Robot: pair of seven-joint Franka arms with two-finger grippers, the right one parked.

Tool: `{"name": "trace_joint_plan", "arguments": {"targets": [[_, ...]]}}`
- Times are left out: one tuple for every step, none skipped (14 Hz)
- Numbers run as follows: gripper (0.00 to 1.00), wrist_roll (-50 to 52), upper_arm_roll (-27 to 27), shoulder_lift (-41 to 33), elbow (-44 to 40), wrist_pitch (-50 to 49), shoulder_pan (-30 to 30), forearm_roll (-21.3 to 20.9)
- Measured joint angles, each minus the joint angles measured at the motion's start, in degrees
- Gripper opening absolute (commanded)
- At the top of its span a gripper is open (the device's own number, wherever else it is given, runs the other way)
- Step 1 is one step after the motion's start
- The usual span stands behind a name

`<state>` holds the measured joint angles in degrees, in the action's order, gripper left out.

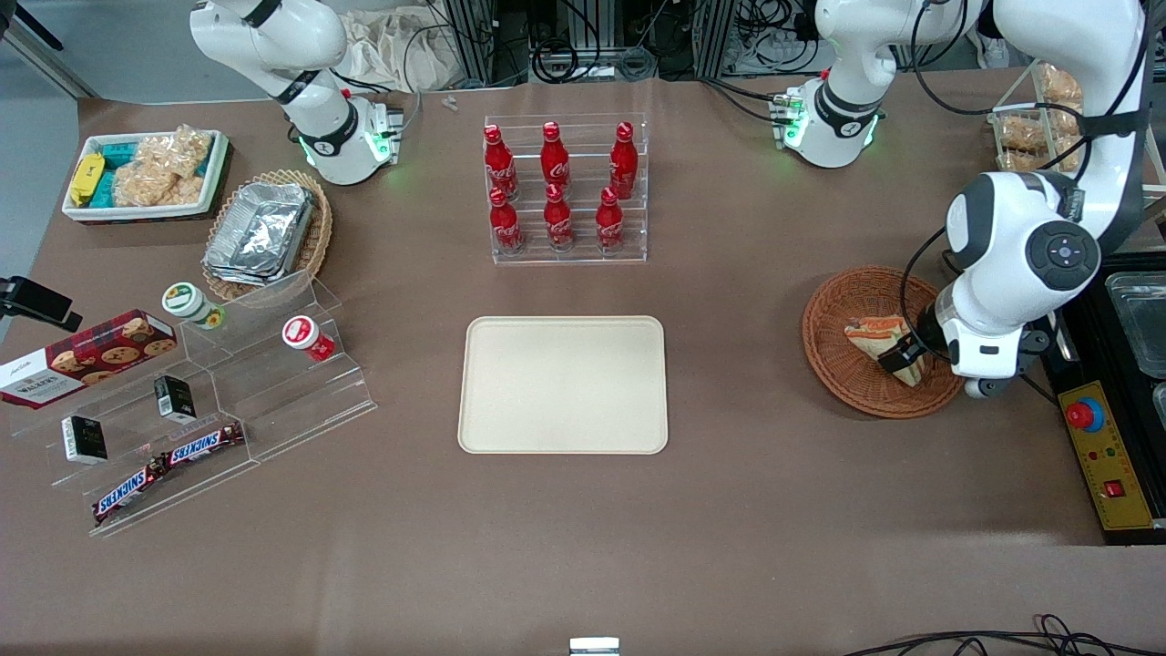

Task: Place sandwich from basket to tray
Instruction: 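Lower the left gripper around the wrapped sandwich and close it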

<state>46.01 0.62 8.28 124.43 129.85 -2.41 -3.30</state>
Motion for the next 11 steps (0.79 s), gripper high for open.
{"name": "trace_joint_plan", "arguments": {"targets": [[1.0, 0.9, 0.63, 0.16, 0.99, 0.54, 0.14, 0.0], [1.0, 1.88, 1.34, 0.32, 1.5, 0.68, 0.24, 0.0], [1.0, 2.68, 2.1, 0.48, 1.71, 0.68, 0.34, 0.0], [1.0, 3.4, 2.7, 0.63, 1.82, 0.69, 0.41, 0.04], [1.0, 4.63, 2.94, 0.86, 1.89, 0.82, 0.48, 0.09], [1.0, 6.4, 2.97, 1.27, 1.93, 1.34, 0.5, 0.1], [1.0, 8.23, 2.9, 1.86, 1.99, 2.21, 0.49, 0.1], [1.0, 9.64, 2.79, 2.53, 2.05, 2.88, 0.47, 0.1], [1.0, 10.77, 2.71, 3.2, 2.13, 3.19, 0.46, 0.1], [1.0, 11.7, 2.69, 3.76, 2.34, 3.24, 0.46, 0.11], [1.0, 12.59, 2.69, 4.14, 2.69, 3.28, 0.46, 0.26]]}}
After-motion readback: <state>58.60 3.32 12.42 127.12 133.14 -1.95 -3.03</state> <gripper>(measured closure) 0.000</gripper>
